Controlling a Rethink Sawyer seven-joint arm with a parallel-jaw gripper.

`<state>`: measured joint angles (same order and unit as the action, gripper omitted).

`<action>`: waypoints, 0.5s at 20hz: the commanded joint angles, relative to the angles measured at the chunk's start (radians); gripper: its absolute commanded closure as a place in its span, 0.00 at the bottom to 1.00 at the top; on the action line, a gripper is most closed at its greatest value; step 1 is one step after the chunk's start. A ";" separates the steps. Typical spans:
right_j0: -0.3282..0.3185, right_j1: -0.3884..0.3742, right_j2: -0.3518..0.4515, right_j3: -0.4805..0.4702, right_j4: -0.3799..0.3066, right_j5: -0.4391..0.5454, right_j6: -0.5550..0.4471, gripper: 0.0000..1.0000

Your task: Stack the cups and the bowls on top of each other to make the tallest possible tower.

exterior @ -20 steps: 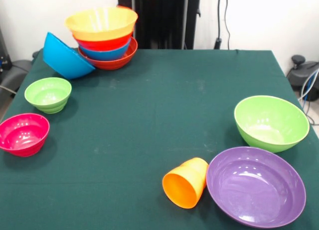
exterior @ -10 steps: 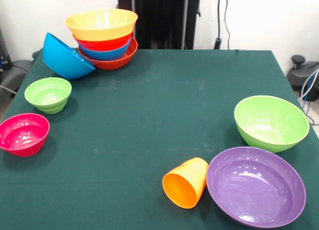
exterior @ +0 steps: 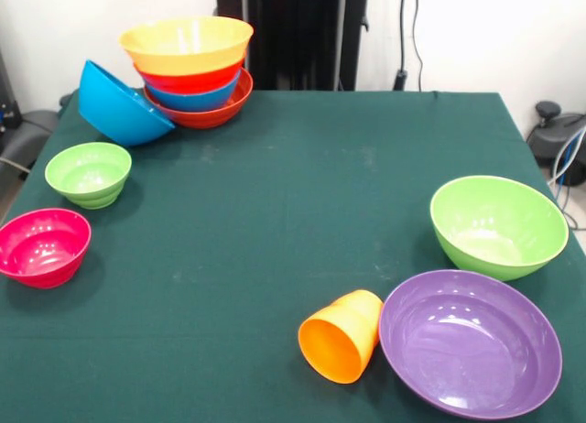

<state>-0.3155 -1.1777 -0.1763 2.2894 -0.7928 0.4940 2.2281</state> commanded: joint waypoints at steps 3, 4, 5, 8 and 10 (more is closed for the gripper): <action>-0.152 -0.199 0.204 -0.147 0.282 0.382 -0.520 0.00; -0.173 -0.190 0.220 -0.140 0.303 0.349 -0.508 0.00; -0.191 -0.171 0.238 -0.144 0.319 0.327 -0.501 0.00; -0.228 -0.127 0.273 -0.160 0.334 0.261 -0.491 0.00; -0.258 -0.109 0.292 -0.159 0.365 0.226 -0.492 0.00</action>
<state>-0.5239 -1.3344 -0.0514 2.1760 -0.5149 0.7670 2.0006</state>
